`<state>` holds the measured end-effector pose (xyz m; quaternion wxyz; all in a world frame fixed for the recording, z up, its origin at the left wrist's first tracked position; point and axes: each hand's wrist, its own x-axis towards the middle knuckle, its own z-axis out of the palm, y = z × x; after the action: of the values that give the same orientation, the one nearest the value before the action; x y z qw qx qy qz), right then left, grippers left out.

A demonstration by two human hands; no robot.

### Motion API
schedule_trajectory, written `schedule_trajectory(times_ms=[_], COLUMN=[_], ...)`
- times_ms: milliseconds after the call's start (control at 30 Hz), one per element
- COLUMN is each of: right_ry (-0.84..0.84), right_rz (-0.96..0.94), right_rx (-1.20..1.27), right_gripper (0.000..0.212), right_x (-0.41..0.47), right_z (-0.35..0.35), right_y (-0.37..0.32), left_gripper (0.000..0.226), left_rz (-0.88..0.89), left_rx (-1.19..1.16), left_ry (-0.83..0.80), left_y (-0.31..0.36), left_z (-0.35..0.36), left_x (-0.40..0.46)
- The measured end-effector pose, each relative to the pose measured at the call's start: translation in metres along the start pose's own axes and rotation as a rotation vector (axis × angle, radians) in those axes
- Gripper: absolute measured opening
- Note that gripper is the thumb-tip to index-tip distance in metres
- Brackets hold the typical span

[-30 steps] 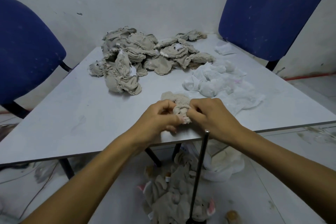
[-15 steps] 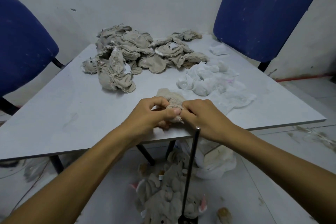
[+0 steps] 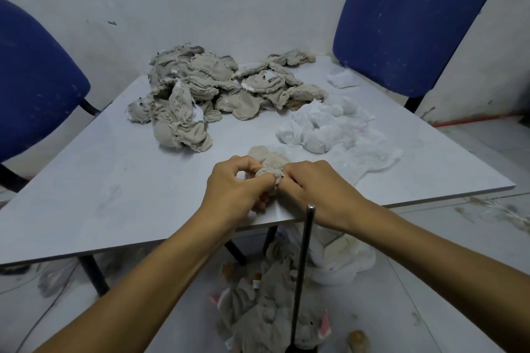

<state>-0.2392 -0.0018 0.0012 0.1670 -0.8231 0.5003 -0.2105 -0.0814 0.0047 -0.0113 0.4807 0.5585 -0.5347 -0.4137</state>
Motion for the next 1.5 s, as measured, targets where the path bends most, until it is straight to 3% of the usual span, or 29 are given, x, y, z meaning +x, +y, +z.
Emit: schedule_trajectory(times_ms=[200,400,600,667,767,833,900,1033,1100,1200,1300,1400,1500], right_ry=[0.081,0.175,0.178,0.225,0.248,0.192,0.186,0.299,0.317,0.440,0.532,0.551,0.418], right_rz=[-0.011,0.004,-0.048,-0.018,0.058,0.090,0.094,0.224,0.217,0.009,-0.102,-0.089,0.021], right_rx=[-0.015,0.146,0.235,0.291,0.488,0.657,0.713,0.811,0.893,0.603,0.328,0.235,0.287], right_gripper=[0.034,0.046,0.043,0.043,0.036,0.028,0.032,0.039,0.030,0.016,0.007,0.010,0.015], right_x=[0.008,0.018,0.014,0.015,0.016,0.015,0.015,0.021,0.020,0.012,0.006,0.005,0.007], right_z=[0.019,0.008,0.021,0.016,-0.001,-0.008,-0.007,0.001,0.002,0.002,0.006,0.008,0.003], right_y=[-0.016,0.006,0.001,0.001,0.010,0.016,0.020,0.026,0.025,0.023,0.021,0.021,0.025], left_gripper=[0.016,0.009,0.017,0.019,0.035,0.058,0.063,0.063,0.044,0.025,0.022,0.024,0.028], left_rz=[0.120,0.127,0.252,0.377,0.481,0.433,0.386,0.426,0.415,0.298,0.210,0.170,0.159], left_rx=[0.248,0.249,0.424,0.473,0.574,0.556,0.480,0.586,0.521,0.387,0.318,0.237,0.174], left_ry=[0.261,0.006,0.233,0.155,-0.147,-0.349,-0.448,-0.326,-0.181,-0.071,-0.023,-0.044,-0.093], left_y=[0.001,0.013,0.009,0.010,0.013,0.013,0.010,0.003,0.002,-0.001,-0.006,-0.008,-0.007], left_z=[0.000,-0.007,-0.005,-0.003,-0.014,-0.025,-0.028,-0.021,-0.019,-0.017,-0.013,-0.009,-0.007], left_x=[-0.003,0.005,0.009,0.011,0.019,0.023,0.026,0.030,0.031,0.031,0.030,0.029,0.026])
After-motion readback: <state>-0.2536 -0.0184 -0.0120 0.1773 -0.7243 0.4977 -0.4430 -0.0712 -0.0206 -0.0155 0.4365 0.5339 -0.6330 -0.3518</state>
